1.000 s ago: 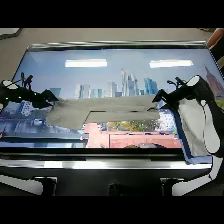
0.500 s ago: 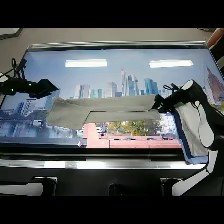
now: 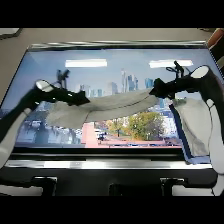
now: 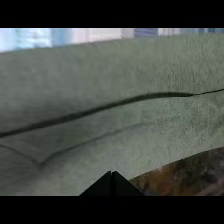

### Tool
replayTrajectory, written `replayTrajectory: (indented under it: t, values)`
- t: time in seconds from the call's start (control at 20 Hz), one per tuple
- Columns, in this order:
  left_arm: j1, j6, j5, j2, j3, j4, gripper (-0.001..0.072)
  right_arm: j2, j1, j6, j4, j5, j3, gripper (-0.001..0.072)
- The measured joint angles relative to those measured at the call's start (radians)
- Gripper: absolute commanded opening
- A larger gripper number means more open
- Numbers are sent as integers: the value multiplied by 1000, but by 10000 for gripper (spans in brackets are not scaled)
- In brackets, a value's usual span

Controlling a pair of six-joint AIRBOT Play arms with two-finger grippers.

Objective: Fold the shirts.

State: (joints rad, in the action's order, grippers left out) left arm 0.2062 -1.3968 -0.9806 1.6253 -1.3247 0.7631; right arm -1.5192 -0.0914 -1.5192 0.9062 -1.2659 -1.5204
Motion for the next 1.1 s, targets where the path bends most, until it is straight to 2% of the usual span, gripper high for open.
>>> replayTrajectory:
  t: [0.15,0.25,0.45,0.6,0.7,0.85,1.1]
  values:
    - [117,-6,95,110,28,-203,39,158,57,14,-15,-23,0,43]
    - [185,31,125,176,36,-379,40,249,89,17,-13,-45,0,43]
    - [311,147,167,270,39,-748,37,377,134,0,7,-89,0,43]
    - [340,262,185,273,36,-910,35,404,147,-39,34,-57,0,42]
    - [304,311,185,218,35,-902,35,375,149,-55,11,-10,0,42]
    - [165,323,192,61,35,-729,35,278,198,-56,-103,68,-1,42]
    - [-192,236,182,-284,35,-380,36,27,419,-31,-285,251,-5,44]
